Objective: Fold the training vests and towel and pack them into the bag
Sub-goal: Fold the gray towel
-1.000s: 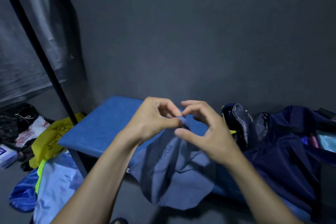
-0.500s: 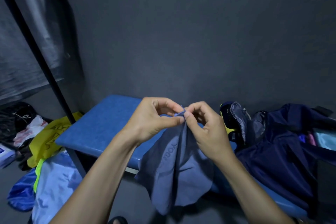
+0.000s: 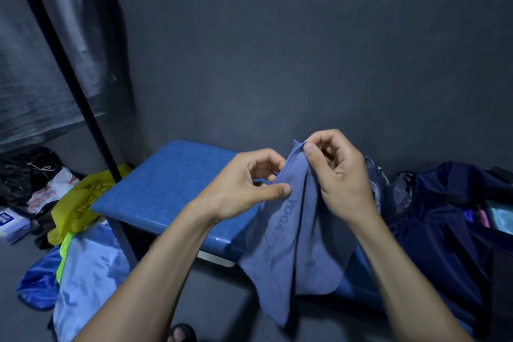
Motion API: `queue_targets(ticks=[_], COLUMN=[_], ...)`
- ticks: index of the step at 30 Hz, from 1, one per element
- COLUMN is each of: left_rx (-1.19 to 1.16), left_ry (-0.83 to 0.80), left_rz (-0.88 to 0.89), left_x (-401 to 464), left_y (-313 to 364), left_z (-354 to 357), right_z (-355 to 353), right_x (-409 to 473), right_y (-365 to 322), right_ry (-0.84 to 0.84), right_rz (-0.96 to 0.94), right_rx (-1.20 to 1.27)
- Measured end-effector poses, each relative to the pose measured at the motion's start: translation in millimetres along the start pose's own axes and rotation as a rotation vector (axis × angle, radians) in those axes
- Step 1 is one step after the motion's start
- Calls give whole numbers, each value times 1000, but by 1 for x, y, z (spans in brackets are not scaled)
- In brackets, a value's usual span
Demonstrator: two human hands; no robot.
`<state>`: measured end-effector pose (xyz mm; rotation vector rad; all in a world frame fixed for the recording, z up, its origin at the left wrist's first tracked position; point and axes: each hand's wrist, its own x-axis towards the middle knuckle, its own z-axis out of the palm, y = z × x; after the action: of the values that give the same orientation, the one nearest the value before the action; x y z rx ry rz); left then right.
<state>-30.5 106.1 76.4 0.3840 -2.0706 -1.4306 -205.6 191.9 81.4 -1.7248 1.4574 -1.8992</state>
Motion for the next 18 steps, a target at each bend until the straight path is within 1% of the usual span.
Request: queue_targets(ticks=[4, 6, 7, 9, 10, 12, 13, 14, 15, 16, 18], left_rx=[22, 31, 36, 111, 210, 513, 648, 735, 774, 777, 713], left_ry=[49, 52, 37, -42, -102, -218, -245, -243, -221, -196, -139], left_rz=[1, 15, 16, -4, -19, -57, -80, -96, -98, -89, -86], left_x=[-2, -3, -4, -5, -6, -9, -10, -12, -14, -17, -23], left_y=[-6, -8, -9, -14, -18, -30, -36, -39, -41, -42, -42], left_z=[-2, -3, -4, -7, -9, -11, -14, -19, -25, -34, -53], right_z=[-10, -15, -16, -16, -17, -23, -27, -33, -39, -44, -55], right_x=[1, 2, 2, 4, 6, 12, 15, 17, 19, 20, 18], right_y=[-1, 0, 0, -3, -5, -8, -8, -7, -4, -1, 8], right_ry=[-172, -202, -189, -119, -68, 44, 93, 135, 174, 211, 274], right_rz=[62, 69, 68, 55, 39, 6, -4, -6, -2, 8, 41], right_rx=[53, 33, 31, 59, 84, 137, 154, 162, 166, 168, 163])
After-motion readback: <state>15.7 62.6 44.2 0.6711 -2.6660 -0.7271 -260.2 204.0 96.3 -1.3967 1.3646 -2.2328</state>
